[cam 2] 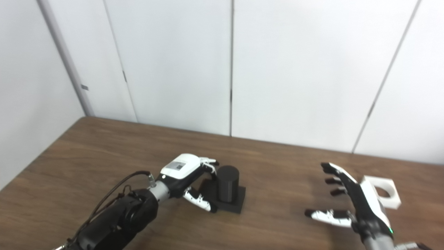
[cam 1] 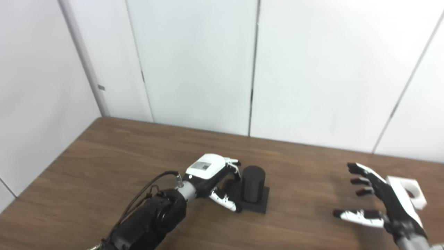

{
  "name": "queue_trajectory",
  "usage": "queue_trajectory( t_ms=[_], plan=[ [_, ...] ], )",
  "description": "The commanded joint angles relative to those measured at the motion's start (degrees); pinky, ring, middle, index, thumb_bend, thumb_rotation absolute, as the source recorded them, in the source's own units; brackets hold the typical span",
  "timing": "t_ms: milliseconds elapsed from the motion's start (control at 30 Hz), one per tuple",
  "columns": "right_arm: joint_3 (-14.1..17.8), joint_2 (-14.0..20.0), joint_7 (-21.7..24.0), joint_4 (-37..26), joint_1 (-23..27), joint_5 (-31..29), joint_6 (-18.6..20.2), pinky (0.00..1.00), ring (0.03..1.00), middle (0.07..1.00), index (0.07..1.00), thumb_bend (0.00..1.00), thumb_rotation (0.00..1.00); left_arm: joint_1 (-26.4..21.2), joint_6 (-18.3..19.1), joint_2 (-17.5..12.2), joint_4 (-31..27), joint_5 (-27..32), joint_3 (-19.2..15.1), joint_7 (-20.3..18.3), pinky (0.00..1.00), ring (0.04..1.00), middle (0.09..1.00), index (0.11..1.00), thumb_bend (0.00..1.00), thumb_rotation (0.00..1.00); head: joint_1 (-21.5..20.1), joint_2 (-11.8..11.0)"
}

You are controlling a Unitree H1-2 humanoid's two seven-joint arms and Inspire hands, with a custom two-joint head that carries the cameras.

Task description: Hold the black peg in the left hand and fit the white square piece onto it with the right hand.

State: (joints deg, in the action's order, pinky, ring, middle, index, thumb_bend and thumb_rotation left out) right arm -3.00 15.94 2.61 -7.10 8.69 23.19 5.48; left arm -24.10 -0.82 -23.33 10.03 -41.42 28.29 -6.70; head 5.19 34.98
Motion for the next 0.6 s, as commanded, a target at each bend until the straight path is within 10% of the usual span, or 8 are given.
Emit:
queue_trajectory(
  t_ms=[0,300,567],
  plan=[
    [0.13,-0.06,-1.50,-1.01,2.33,0.32,-2.92,0.62,0.753,0.825,0.831,0.69,0.00,1.90,-2.24,1.74,1.36,-2.36,3.64,-2.21,0.88,0.890,0.877,0.493,0.52,0.08,-0.63,0.06],
    [0.29,-1.22,-1.67,-0.92,2.49,0.84,-2.97,0.62,0.765,0.838,0.838,0.66,0.04,1.02,-5.03,3.09,6.88,-5.88,7.91,1.06,0.85,0.869,0.878,0.492,0.52,0.08,-7.11,0.02],
    [-0.22,4.74,3.36,-3.45,4.67,5.33,0.32,0.64,0.766,0.833,0.803,0.71,0.07,0.40,-7.10,1.08,9.30,-6.57,8.49,2.98,0.84,0.865,0.874,0.493,0.52,0.08,-15.42,-0.85]
  ],
)
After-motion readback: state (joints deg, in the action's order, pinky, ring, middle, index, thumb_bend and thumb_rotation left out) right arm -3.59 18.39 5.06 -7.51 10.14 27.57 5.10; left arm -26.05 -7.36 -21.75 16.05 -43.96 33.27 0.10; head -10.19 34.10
